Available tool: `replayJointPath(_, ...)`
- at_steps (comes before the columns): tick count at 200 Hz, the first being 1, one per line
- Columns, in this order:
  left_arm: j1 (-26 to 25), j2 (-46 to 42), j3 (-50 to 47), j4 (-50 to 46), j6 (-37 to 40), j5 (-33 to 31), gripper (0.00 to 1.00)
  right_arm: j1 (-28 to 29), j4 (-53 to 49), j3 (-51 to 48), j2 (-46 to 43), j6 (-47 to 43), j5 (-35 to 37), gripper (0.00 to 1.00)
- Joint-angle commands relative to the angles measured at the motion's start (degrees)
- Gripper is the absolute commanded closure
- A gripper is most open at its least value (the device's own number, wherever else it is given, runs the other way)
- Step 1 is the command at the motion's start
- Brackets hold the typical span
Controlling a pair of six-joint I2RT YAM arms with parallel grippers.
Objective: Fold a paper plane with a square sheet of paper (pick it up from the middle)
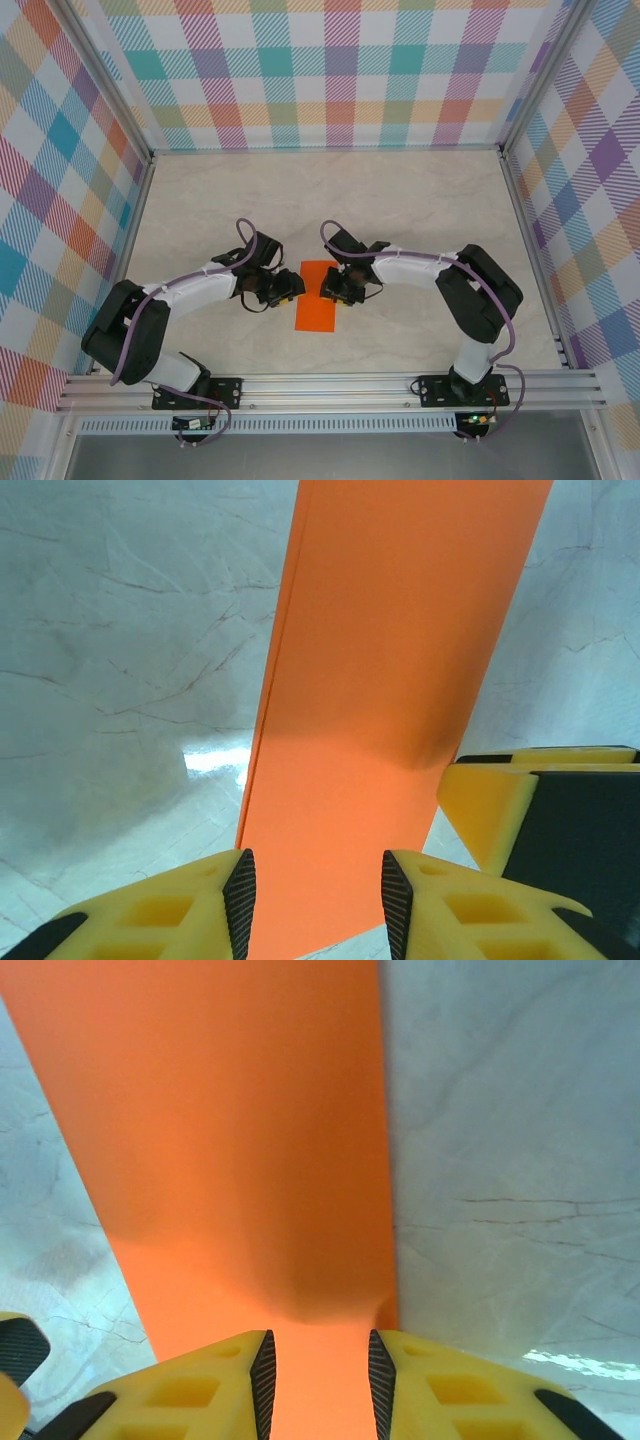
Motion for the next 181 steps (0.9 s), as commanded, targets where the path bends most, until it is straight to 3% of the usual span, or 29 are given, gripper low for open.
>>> replayJointPath(1, -0.42, 0.72, -0.93, -0.89, -0.57, -0.65, 0.60, 0.67, -1.40, 0.60, -1.26, -0.88, -0.03, 0.67)
replayJointPath(52, -0.51, -1.05, -3.90, 0.56, -1.35, 2.28, 0.59, 3.36, 2.57, -4.91, -4.54, 2.96, -1.99, 0.70)
replayJointPath(73, -0.58, -3.07, -5.70, 0.34, -2.24, 2.50, 0.58, 5.57, 0.90, -5.64, -5.90, 4.03, 1.66, 0.70)
replayJointPath(118, -0.95, -6.53, -8.07, 0.85, -3.37, 3.05, 0.57, 6.43, 2.15, -6.20, -4.00, 4.88, 0.86, 0.71)
replayJointPath(181, -1.93, -4.41, -6.64, 0.95, -3.05, 4.11, 0.56, 6.61, -1.27, -7.74, -1.75, 5.47, 3.08, 0.72)
